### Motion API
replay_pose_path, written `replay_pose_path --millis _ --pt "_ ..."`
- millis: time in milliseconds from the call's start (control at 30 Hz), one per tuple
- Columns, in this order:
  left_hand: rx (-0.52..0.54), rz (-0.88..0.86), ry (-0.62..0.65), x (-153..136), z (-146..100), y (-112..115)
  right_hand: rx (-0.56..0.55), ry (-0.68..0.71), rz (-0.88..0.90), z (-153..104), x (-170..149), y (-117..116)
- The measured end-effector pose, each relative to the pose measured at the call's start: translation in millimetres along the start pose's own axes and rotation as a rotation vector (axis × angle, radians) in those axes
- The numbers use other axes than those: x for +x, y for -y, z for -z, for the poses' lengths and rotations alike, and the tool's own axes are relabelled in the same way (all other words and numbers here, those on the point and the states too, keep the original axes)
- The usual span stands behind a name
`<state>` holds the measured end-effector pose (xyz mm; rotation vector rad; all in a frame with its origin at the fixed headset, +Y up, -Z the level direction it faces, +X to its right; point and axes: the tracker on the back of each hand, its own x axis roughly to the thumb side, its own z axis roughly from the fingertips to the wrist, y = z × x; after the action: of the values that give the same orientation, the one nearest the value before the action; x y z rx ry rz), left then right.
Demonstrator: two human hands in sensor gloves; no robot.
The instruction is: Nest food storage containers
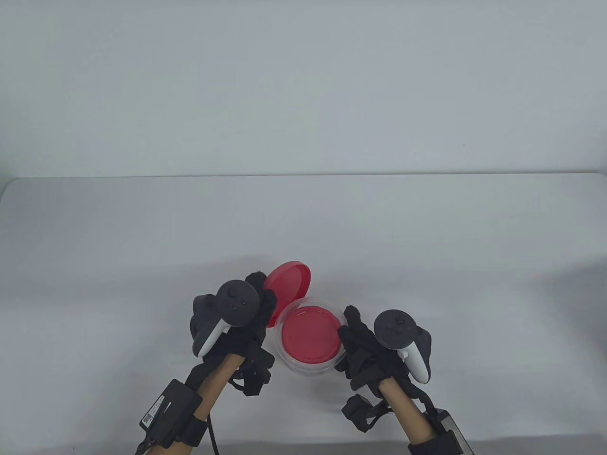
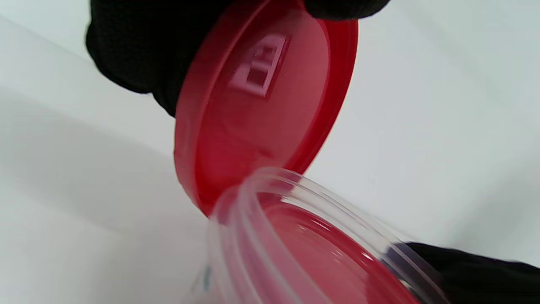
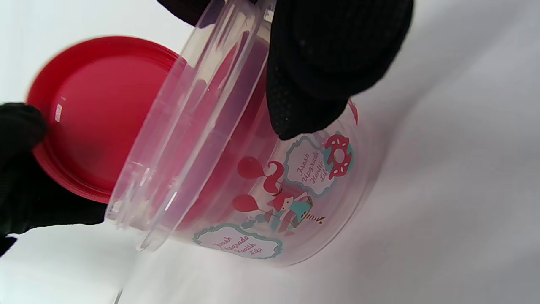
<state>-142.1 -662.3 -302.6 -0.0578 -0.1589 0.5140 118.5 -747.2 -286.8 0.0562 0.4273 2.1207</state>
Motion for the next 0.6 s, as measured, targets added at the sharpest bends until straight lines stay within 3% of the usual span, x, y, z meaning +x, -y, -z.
replay_pose_path --millis 133,333,467,600 --pt "-0.1 0.027 0.182 23 -16 15 0.007 -0.01 0.041 0 -2 1" --pt "-0.13 0.357 0.378 42 -41 48 0.034 -0.031 0.14 2 -9 5" --pt "-0.122 0.5 0.453 49 -50 66 0.057 -0.066 0.295 3 -18 8" --pt "-0.127 0.602 0.449 51 -51 77 0.067 -0.084 0.357 4 -23 10"
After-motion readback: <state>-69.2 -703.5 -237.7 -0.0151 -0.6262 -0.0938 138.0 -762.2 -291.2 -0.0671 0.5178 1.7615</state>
